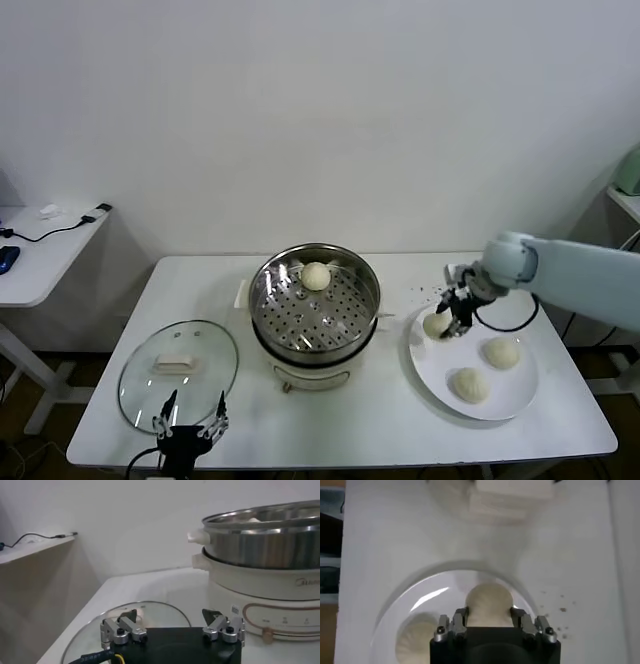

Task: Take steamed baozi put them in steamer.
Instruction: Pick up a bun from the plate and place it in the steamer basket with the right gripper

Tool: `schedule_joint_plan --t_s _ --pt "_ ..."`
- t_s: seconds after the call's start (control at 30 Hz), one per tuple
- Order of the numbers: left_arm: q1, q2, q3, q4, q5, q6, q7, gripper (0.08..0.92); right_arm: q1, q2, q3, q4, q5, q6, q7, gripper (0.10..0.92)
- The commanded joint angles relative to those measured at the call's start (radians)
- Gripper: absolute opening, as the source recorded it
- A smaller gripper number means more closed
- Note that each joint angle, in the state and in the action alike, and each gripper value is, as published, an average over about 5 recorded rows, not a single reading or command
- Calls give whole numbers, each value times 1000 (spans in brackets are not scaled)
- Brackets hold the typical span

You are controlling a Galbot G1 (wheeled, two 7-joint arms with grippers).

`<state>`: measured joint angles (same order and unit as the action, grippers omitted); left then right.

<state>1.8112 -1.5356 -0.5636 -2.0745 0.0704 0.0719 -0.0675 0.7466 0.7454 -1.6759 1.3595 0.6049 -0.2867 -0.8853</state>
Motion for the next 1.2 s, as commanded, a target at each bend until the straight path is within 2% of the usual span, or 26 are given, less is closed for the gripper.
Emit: schedule_joint_plan --t_s 0.03,0.17,0.33,0.43,0.67,1.0,1.2 --pt "-1 4 6 -5 0 -1 1 823 377 73 -98 -13 128 54 -166 585" --pt "-2 4 15 -10 1 -2 1 823 447 145 -63 63 276 8 -144 585" --pt "2 1 23 -20 4 -5 -1 823 412 261 5 211 432 -105 20 585" --pt "8 1 26 -26 5 -7 -3 823 351 345 45 245 466 -169 102 585" --pt "15 -3 21 -29 4 -8 -9 823 185 502 76 191 438 -222 198 585" --pt "1 -7 5 -17 -4 -6 -9 823 -42 593 93 18 321 -262 278 585" --pt "-2 -8 4 -10 -5 -5 -10 823 -115 642 117 -82 300 -267 304 585"
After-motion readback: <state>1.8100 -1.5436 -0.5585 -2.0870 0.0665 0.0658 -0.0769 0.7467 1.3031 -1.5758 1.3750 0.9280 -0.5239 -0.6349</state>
